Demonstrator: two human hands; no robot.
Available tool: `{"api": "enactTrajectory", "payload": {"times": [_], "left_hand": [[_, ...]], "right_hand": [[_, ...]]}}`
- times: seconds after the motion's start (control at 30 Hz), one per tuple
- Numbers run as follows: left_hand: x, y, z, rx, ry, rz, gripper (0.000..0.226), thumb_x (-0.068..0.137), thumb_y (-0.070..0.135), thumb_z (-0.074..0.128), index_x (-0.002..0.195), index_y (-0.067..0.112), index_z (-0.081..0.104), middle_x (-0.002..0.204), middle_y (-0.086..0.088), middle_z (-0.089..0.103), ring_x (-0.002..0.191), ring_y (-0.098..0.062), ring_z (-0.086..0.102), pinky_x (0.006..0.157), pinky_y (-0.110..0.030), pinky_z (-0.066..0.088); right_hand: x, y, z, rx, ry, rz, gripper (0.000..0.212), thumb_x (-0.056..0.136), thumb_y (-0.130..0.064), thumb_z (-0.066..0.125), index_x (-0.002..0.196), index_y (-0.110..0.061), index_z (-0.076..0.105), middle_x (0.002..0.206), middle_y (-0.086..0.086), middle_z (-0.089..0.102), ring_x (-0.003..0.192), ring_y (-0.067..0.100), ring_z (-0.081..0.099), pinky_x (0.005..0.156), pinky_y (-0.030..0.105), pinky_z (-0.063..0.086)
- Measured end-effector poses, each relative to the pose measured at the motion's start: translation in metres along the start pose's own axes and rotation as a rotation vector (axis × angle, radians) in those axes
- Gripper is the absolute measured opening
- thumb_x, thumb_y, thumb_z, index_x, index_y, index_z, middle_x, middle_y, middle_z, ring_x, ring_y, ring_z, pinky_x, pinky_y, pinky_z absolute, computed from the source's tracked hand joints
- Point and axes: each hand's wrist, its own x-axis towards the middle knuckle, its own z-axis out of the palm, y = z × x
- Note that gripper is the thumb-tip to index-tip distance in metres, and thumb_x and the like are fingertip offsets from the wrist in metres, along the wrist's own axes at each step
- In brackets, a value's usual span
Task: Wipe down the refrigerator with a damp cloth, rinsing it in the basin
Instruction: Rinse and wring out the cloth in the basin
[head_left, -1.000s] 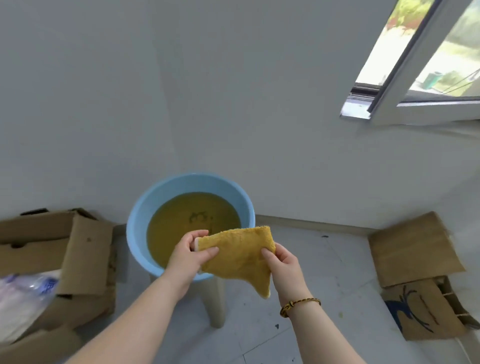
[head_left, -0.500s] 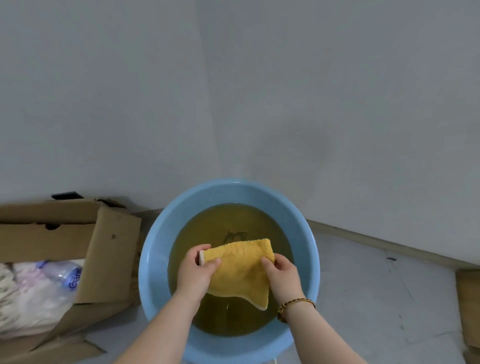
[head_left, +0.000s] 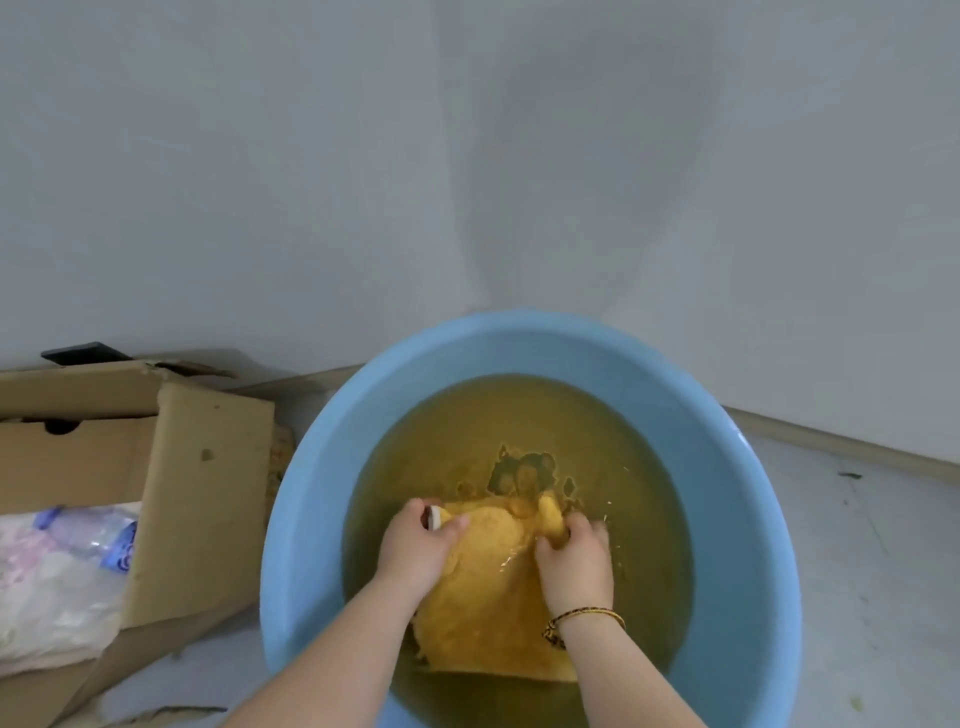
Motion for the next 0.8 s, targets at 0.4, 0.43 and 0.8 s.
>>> {"api": "enactTrajectory", "payload": {"times": [0.4, 0.43, 0.8], "left_hand": [[-0.013, 0.023, 0.008, -0.518, -0.102, -0.146, 0.053, 0.092, 0.048, 0.038, 0.134, 0.017, 0.04, 0.13, -0.011, 0.049, 0.117, -0.033, 0.047, 0.102, -0.049, 0.037], [-0.021, 0.029, 0.007, -0.525, -0.088, -0.131, 0.055, 0.092, 0.052, 0.032, 0.133, 0.016, 0.04, 0.129, -0.011, 0.049, 0.116, -0.032, 0.047, 0.101, -0.046, 0.037], [-0.055, 0.066, -0.004, -0.411, 0.024, 0.095, 0.057, 0.094, 0.048, 0.023, 0.068, 0.006, 0.051, 0.067, -0.009, 0.052, 0.065, -0.019, 0.053, 0.065, -0.029, 0.045]], "right_hand": [[-0.037, -0.015, -0.005, 0.551, -0.046, -0.046, 0.01, 0.094, -0.017, 0.047, 0.093, -0.024, 0.054, 0.081, -0.008, 0.054, 0.076, 0.006, 0.051, 0.068, 0.018, 0.044], [-0.048, -0.021, -0.004, 0.519, -0.023, -0.117, 0.011, 0.093, -0.021, 0.05, 0.088, -0.031, 0.05, 0.081, -0.011, 0.054, 0.076, 0.004, 0.052, 0.066, 0.016, 0.044], [-0.072, -0.055, -0.006, 0.199, 0.198, -0.318, 0.019, 0.097, -0.038, 0.026, 0.096, -0.022, 0.036, 0.07, -0.005, 0.054, 0.063, 0.014, 0.053, 0.062, 0.029, 0.043]]}}
